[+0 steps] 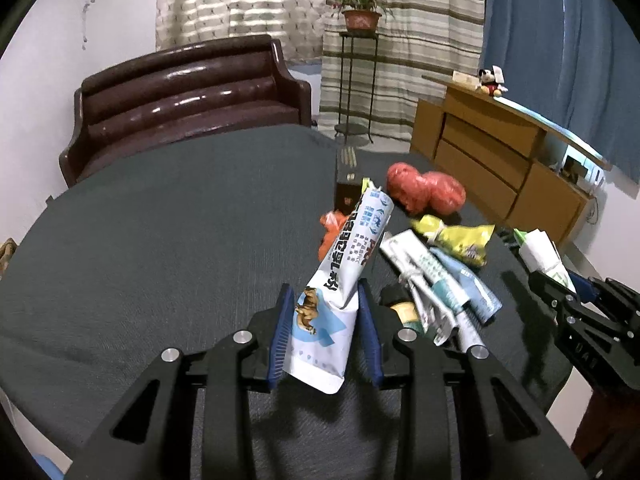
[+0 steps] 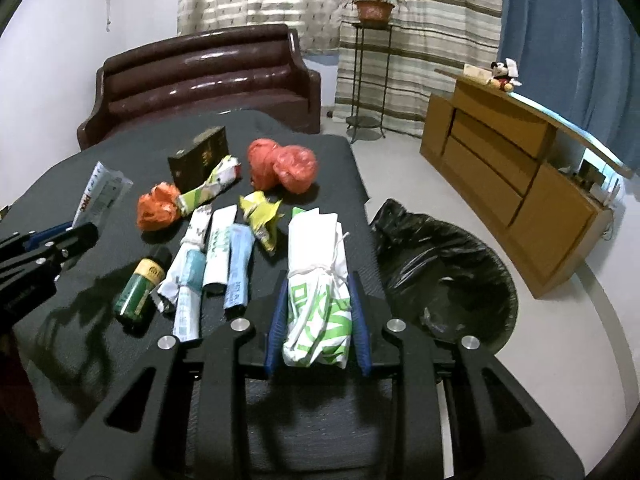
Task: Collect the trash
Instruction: 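Carry both tubes over the black bin and open both tools to drop them, then move both open tools back over the trash pile on the table, then grasp the green spray can with the left tool while the right tool grasps a blue tube, then carry the spray can and blue tube over the bin and release both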
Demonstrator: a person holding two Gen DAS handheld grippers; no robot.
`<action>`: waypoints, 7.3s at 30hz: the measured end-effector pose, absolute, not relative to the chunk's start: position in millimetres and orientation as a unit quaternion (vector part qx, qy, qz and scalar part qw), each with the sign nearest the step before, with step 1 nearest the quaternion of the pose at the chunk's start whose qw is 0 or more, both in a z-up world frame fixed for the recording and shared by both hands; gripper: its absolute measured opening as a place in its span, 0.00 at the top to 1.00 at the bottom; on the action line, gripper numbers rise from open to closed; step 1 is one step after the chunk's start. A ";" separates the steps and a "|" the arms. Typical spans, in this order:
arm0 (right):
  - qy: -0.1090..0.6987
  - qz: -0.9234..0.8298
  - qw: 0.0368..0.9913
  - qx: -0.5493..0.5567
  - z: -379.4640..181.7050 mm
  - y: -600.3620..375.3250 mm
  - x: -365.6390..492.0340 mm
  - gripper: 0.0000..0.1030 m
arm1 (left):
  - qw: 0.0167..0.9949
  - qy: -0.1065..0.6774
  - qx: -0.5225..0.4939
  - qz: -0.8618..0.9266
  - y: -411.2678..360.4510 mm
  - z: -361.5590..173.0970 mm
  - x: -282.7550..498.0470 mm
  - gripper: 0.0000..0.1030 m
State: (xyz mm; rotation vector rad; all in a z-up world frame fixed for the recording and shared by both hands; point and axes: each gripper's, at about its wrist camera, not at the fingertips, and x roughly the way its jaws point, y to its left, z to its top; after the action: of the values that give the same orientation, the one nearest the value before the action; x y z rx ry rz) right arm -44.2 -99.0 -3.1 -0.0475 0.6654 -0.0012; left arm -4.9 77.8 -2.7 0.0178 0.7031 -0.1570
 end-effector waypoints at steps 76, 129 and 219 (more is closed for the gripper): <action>0.294 -0.168 0.939 0.065 0.9 -263.7 -14.2 0.21 | 0.921 0.351 0.077 -0.151 -115.1 3.7 58.6 0.37; 0.342 -0.037 0.939 0.009 -13.2 -117.3 -34.1 0.39 | 0.909 0.404 0.064 -0.084 43.0 -39.5 15.1 0.64; 0.280 -0.099 0.955 0.016 18.2 -205.7 -26.3 0.92 | 0.925 0.327 0.065 -0.181 -46.4 12.8 34.0 0.76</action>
State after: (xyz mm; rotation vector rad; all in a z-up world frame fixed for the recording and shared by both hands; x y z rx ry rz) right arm -26.3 -205.7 18.2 0.0321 0.5683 -0.2004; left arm 34.0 -46.4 12.8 0.1324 0.6698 -0.3717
